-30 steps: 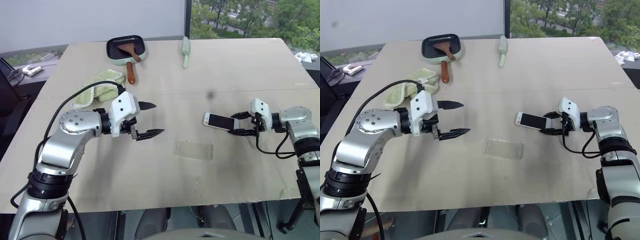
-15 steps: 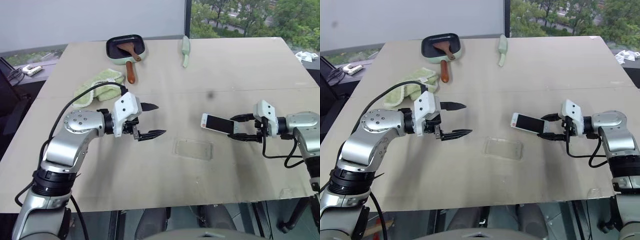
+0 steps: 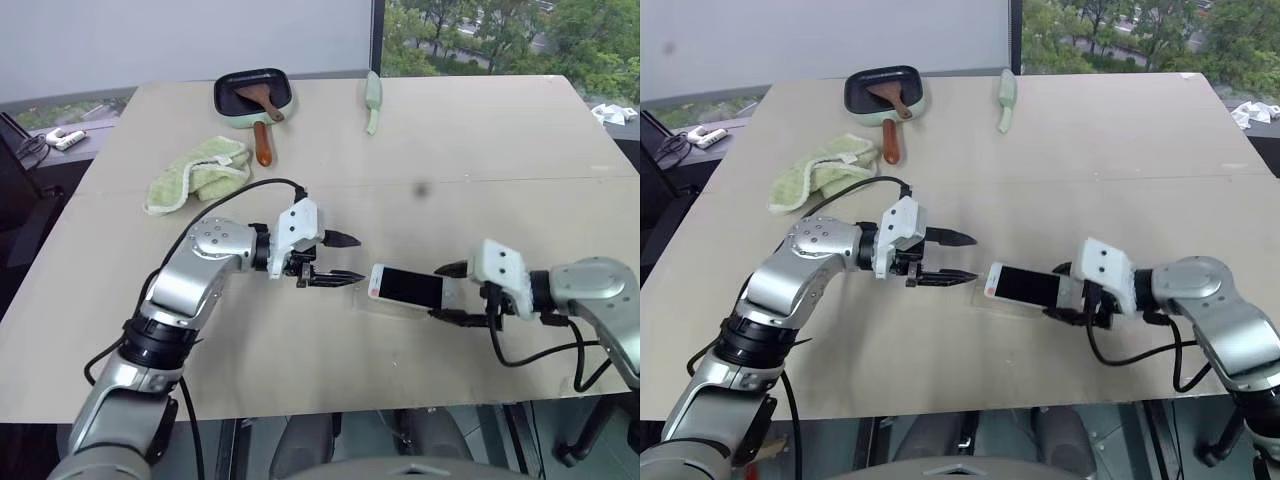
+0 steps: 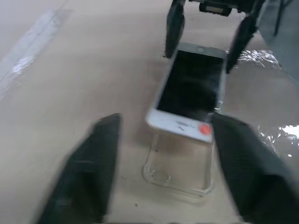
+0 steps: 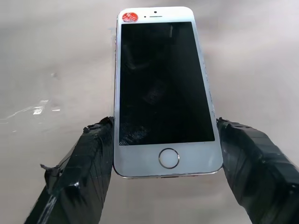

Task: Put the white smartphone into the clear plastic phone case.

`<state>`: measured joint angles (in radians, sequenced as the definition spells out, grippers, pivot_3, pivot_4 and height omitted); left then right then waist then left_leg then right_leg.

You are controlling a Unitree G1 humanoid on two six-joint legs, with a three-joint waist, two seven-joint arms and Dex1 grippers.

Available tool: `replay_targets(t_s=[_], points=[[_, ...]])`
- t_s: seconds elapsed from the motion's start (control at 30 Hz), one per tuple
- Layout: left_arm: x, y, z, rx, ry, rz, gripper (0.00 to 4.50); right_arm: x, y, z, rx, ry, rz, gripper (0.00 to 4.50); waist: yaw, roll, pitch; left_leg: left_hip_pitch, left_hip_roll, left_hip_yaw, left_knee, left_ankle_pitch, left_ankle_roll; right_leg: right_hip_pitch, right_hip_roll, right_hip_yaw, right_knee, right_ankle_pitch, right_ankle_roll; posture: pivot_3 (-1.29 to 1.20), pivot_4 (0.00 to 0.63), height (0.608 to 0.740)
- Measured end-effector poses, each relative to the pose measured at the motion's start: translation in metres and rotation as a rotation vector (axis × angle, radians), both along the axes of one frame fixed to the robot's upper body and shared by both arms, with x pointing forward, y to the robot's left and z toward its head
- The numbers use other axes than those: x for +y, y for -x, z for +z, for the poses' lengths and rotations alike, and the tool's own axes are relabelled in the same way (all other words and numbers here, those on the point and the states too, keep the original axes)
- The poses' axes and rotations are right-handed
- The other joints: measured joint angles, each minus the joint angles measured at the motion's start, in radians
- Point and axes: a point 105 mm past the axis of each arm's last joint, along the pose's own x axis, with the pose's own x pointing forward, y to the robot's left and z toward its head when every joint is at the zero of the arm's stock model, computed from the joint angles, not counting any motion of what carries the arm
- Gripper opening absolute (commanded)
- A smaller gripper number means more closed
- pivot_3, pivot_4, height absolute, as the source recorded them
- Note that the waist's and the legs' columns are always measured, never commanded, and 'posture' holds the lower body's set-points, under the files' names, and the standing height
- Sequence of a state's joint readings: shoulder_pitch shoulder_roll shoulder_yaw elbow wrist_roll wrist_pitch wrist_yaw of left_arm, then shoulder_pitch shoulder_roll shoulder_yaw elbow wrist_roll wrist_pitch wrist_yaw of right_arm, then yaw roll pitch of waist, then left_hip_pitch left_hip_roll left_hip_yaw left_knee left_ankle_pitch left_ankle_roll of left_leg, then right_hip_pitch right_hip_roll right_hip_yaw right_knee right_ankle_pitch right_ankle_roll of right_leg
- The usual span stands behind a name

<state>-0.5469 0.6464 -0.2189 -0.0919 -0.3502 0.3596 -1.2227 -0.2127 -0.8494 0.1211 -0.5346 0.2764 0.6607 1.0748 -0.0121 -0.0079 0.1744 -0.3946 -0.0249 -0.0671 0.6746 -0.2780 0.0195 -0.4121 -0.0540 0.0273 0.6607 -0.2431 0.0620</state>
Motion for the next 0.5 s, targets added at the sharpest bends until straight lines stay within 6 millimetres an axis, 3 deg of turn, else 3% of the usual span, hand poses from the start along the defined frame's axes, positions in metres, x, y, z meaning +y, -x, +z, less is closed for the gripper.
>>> replay_targets(t_s=[0.1,0.13,0.2,0.5], points=[[-0.003,-0.002,-0.001,-0.015,-0.012,-0.039,0.31,0.004,0.002,-0.003,0.007,0.009,0.000,3.01,-0.001,0.000,0.000,0.000,0.000,0.000,0.001,0.000,0.000,0.000,0.000,0.000,0.000,0.000,0.000,0.00,0.150,0.740],[-0.005,-0.002,-0.002,-0.019,-0.019,-0.055,0.08,0.004,0.001,-0.004,0.003,0.018,-0.003,3.01,0.000,0.000,0.000,0.000,0.000,0.000,0.001,0.000,0.000,0.000,0.000,0.000,0.000,0.000,0.000,0.00,0.150,0.740],[-0.010,-0.002,-0.012,-0.026,-0.051,-0.103,0.08,0.005,-0.003,-0.006,-0.025,0.059,-0.010,3.01,0.000,0.000,0.000,0.000,0.000,0.000,0.001,0.000,-0.001,0.000,0.000,0.000,0.000,0.000,0.000,0.00,0.150,0.740],[-0.018,0.002,-0.022,-0.039,-0.101,-0.171,0.08,0.005,-0.008,-0.011,-0.035,0.100,-0.023,3.01,-0.001,0.000,0.000,-0.001,0.000,-0.001,0.001,0.000,0.000,0.000,0.000,-0.001,0.000,0.000,0.000,0.00,0.150,0.740]])
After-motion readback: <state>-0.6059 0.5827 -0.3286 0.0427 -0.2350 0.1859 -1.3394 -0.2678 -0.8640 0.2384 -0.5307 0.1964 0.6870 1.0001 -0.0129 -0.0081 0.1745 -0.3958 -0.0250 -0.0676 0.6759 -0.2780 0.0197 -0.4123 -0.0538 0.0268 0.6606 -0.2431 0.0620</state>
